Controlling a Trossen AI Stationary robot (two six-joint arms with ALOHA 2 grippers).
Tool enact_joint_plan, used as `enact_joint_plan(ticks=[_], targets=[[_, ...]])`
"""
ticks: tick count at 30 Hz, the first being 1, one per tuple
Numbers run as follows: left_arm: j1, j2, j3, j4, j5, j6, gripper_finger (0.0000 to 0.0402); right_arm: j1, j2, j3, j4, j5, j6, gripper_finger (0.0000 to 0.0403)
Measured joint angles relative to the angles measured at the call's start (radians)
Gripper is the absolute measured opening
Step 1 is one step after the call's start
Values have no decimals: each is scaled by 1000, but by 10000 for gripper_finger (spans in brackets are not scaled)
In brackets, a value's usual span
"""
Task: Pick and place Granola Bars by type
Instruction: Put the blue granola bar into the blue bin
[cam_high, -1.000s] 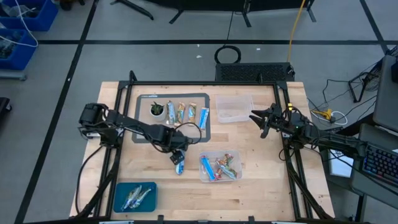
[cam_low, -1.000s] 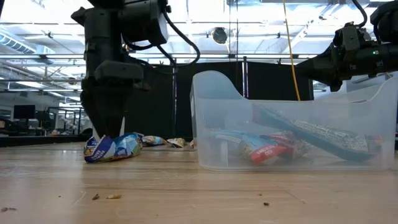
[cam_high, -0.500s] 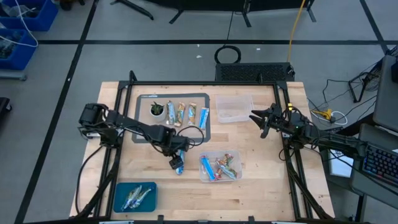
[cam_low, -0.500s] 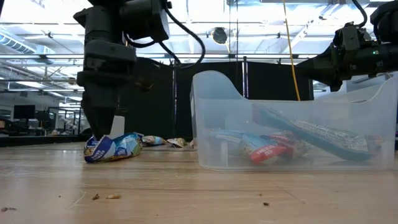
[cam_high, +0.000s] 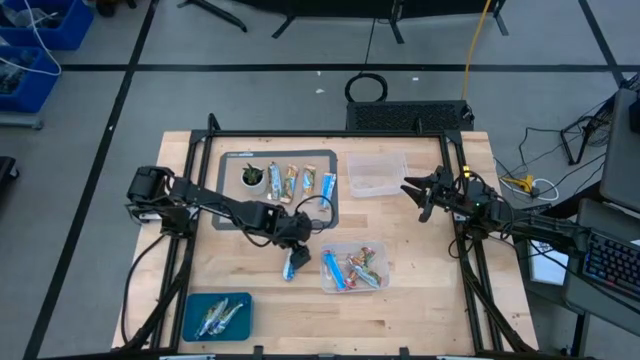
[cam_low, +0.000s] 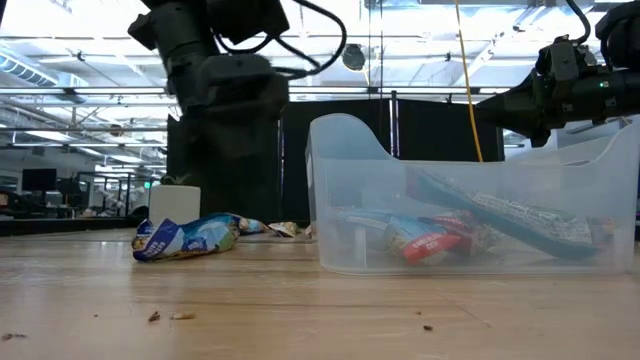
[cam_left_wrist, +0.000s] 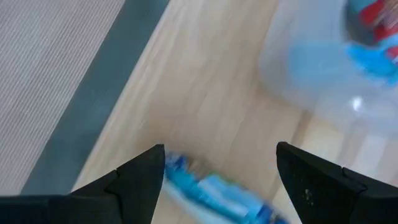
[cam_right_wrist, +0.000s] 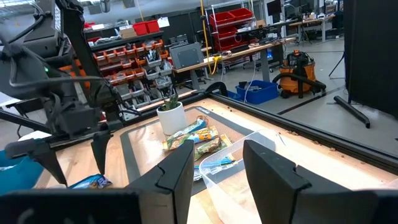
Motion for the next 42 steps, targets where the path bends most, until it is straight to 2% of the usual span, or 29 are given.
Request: enact_joint_plan(ticks=[3,9,20,26,33,42], targets=[[0,0,0,30,1,-57,312,0,0,0,0,0,0,130],[0,-1,0,-23,49,-115,304,0,0,0,0,0,0,130],[-4,-1,0,-3,45,66,312,0,0,0,0,0,0,130],[-4,-1,0,-30,39,67,297,0,0,0,0,0,0,130],[-4,-1,0,-128,-16,-4,275,0,0,0,0,0,0,130],[-4,-1,0,-198,20,-105,273,0,0,0,0,0,0,130]])
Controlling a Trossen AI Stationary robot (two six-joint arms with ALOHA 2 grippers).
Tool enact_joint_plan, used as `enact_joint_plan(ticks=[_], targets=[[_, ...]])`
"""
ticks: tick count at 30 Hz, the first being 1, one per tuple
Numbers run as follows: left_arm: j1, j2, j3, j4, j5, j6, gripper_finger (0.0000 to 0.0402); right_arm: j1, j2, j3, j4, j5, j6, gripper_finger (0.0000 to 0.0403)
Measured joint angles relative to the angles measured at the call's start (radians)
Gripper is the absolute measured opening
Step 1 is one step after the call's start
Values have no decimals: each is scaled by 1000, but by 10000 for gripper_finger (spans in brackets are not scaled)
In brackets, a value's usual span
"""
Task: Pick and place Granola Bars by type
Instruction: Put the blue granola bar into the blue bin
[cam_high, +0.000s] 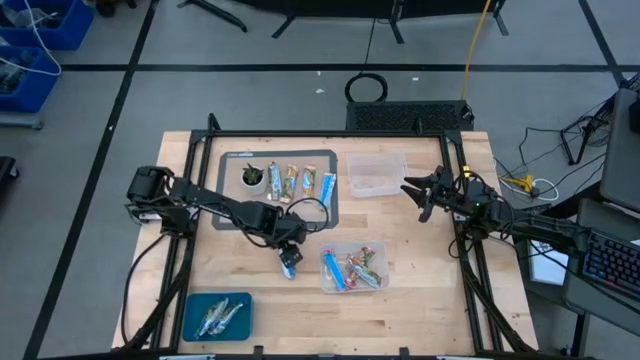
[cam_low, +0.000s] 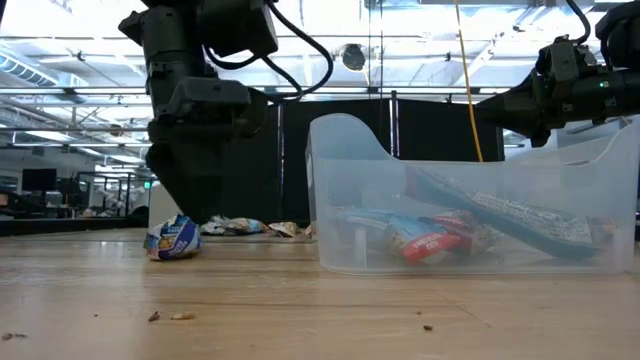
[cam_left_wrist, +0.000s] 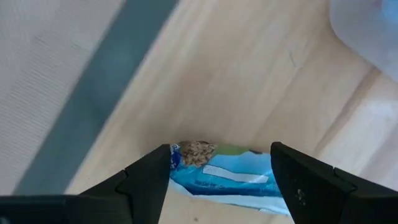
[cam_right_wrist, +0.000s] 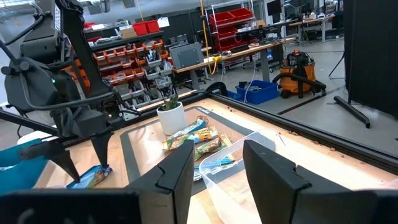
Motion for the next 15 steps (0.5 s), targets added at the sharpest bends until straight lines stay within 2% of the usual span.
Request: enact_joint_plan(ticks=[9,15], targets=[[-10,0,0,-63,112,-9,275,0,0,0,0,0,0,130],[-25,1,0,-104,273,64,280,0,0,0,0,0,0,130]])
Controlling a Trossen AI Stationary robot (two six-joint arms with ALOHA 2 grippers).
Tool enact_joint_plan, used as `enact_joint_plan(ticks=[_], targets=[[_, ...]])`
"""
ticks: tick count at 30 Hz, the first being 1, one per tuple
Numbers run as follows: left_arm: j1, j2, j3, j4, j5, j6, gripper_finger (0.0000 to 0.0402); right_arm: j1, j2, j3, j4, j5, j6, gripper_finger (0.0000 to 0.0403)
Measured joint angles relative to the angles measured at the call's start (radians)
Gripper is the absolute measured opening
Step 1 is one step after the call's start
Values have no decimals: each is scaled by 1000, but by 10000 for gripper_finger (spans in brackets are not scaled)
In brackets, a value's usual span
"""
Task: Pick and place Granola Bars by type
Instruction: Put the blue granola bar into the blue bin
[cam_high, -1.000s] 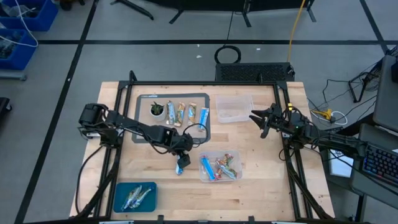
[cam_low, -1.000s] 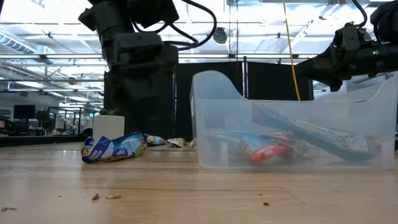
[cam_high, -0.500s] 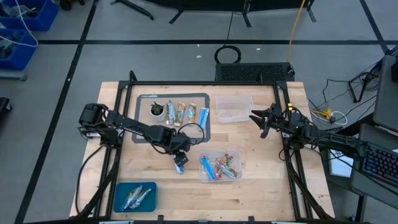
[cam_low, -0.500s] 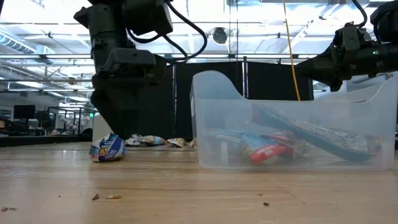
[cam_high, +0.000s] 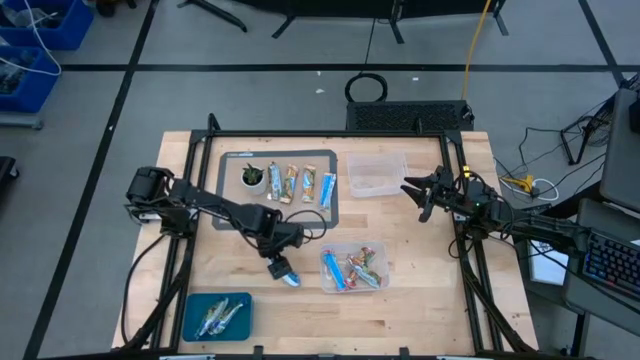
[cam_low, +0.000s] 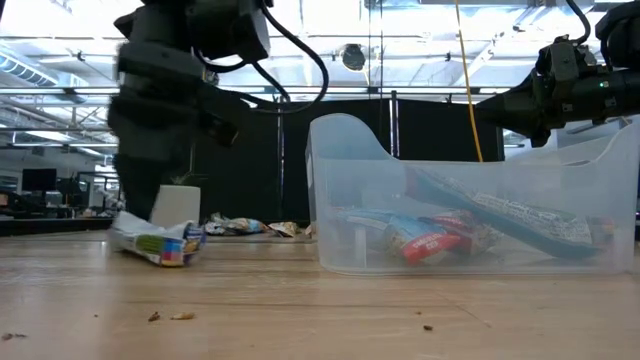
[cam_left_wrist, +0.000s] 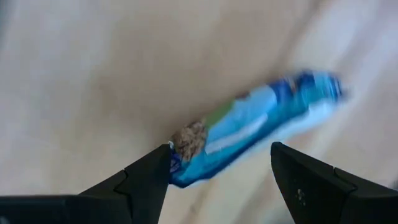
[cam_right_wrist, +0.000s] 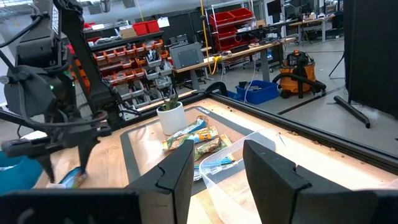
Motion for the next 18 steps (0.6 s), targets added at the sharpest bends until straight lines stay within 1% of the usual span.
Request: enact_joint_plan(ticks=[5,7,9,13,18], targets=[[-11,0,0,-5,119,124,276,0,0,0,0,0,0,130],[-16,0,0,-5,135,193,276,0,0,0,0,0,0,130],[-25,0,0,-5,129,270,278,0,0,0,0,0,0,130],[-50,0,0,-38,64,397,279,0,0,0,0,0,0,130],[-77,0,0,-128,-97,474,274,0,0,0,0,0,0,130]])
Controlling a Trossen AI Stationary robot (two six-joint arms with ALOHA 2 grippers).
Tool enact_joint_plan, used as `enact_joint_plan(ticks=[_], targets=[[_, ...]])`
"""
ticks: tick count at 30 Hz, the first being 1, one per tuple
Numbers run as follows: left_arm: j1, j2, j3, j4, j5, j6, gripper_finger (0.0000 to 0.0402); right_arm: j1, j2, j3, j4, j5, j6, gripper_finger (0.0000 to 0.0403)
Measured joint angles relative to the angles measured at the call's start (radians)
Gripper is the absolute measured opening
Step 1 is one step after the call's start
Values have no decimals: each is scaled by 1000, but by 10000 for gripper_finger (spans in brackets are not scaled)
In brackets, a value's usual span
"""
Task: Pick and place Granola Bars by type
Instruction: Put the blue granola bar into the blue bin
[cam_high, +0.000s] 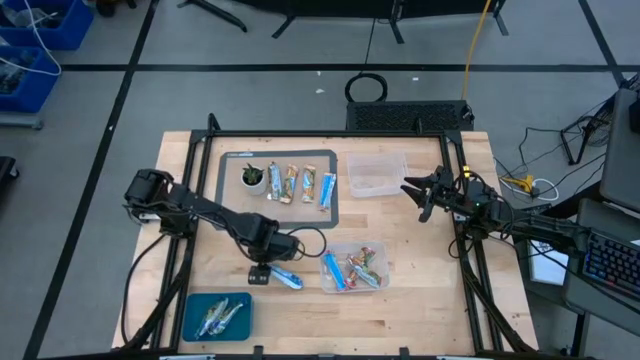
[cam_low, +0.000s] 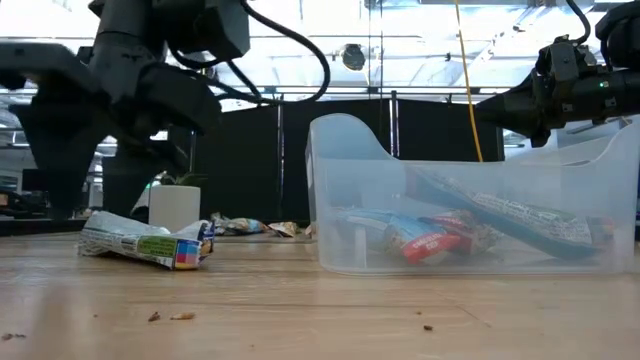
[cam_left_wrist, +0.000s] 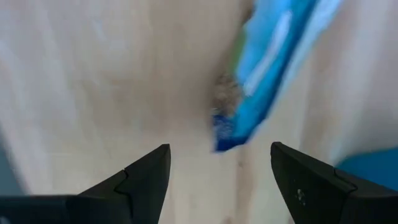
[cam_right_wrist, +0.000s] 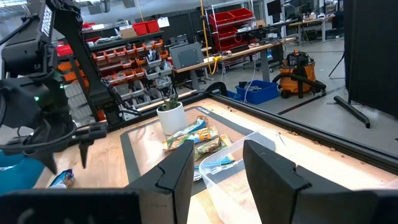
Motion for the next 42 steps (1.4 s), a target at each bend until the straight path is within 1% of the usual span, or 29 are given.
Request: enact_joint_plan(ticks=[3,13,18,26,29,42], targets=[[-6,0,0,4,-39,7,275,0,0,0,0,0,0,130],[-6,0,0,28,-44,-3,260,0,0,0,0,0,0,130],[-12,0,0,28,-47,-45,251,0,0,0,0,0,0,130],[-49,0,0,30,-48,-44,253,0,0,0,0,0,0,130],[-57,0,0,39,-64,-44,253,0,0,0,0,0,0,130],[-59,0,0,70,-77,-44,253,0,0,0,0,0,0,130]])
